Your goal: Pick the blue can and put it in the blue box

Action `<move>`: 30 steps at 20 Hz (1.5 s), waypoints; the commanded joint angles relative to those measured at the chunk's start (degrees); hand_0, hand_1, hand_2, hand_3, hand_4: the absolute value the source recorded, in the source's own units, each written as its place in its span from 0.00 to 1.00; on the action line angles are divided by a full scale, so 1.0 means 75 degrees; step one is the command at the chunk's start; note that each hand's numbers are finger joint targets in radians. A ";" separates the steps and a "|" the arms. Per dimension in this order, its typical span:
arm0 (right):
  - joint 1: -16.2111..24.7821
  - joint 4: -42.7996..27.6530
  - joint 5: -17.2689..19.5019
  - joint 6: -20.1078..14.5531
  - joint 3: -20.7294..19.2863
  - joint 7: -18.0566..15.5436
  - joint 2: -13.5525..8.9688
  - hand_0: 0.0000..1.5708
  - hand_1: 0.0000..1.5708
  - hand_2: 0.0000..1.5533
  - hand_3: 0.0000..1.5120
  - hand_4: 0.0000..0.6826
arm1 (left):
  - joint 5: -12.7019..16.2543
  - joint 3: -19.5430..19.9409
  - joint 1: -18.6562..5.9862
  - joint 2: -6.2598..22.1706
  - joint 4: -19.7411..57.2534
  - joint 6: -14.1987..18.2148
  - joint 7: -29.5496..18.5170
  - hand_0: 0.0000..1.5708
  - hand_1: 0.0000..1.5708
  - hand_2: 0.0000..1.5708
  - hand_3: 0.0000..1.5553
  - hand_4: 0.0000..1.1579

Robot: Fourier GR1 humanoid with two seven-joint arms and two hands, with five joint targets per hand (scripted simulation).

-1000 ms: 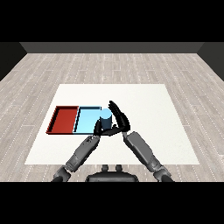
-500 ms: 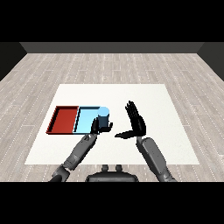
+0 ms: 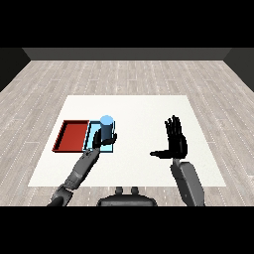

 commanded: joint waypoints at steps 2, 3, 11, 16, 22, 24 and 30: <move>0.0272 -0.0074 0.0022 0.0005 -0.0364 0.0072 -0.0139 0.00 0.00 0.00 0.00 0.00 | 0.0115 0.0792 -0.0511 0.0497 0.0978 -0.0111 0.0426 1.00 1.00 1.00 0.96 0.97; 0.0479 0.0151 -0.0027 0.0066 -0.0448 -0.0182 -0.0118 0.00 0.00 0.00 0.00 0.00 | 0.0275 0.1018 -0.0736 0.0734 0.1460 -0.0196 0.0719 1.00 1.00 1.00 0.96 0.96; -0.0198 0.0543 0.0089 -0.0061 -0.0696 0.0186 -0.0060 0.00 0.00 0.00 0.00 0.00 | -0.0073 0.1530 -0.1962 0.1125 0.4168 -0.0574 0.0777 1.00 1.00 1.00 0.96 0.91; 0.0068 0.1404 -0.0008 0.0322 -0.0687 -0.0632 0.0332 0.00 0.00 0.00 0.00 0.00 | -0.0508 0.1333 -0.2442 0.0845 0.5387 -0.0042 0.1456 1.00 1.00 0.98 0.91 0.83; -0.0313 0.2000 0.0168 0.0333 -0.0888 -0.0557 0.0201 0.00 0.00 0.00 0.00 0.00 | -0.1134 0.0877 -0.2646 0.0717 0.6238 -0.0124 0.2064 0.88 0.88 0.83 0.64 0.76; -0.0257 0.1795 0.0007 0.0394 -0.0936 -0.0584 0.0325 0.00 0.00 0.00 0.00 0.00 | -0.1047 0.1027 -0.2554 0.0441 0.6310 -0.0268 0.1892 0.94 0.94 0.90 0.57 0.75; 0.0058 0.1776 0.0017 0.0582 -0.0901 -0.0933 0.0417 0.00 0.00 0.00 0.00 0.00 | -0.0700 0.1406 -0.2521 0.0438 0.6556 -0.0930 0.2443 1.00 1.00 0.95 0.00 0.55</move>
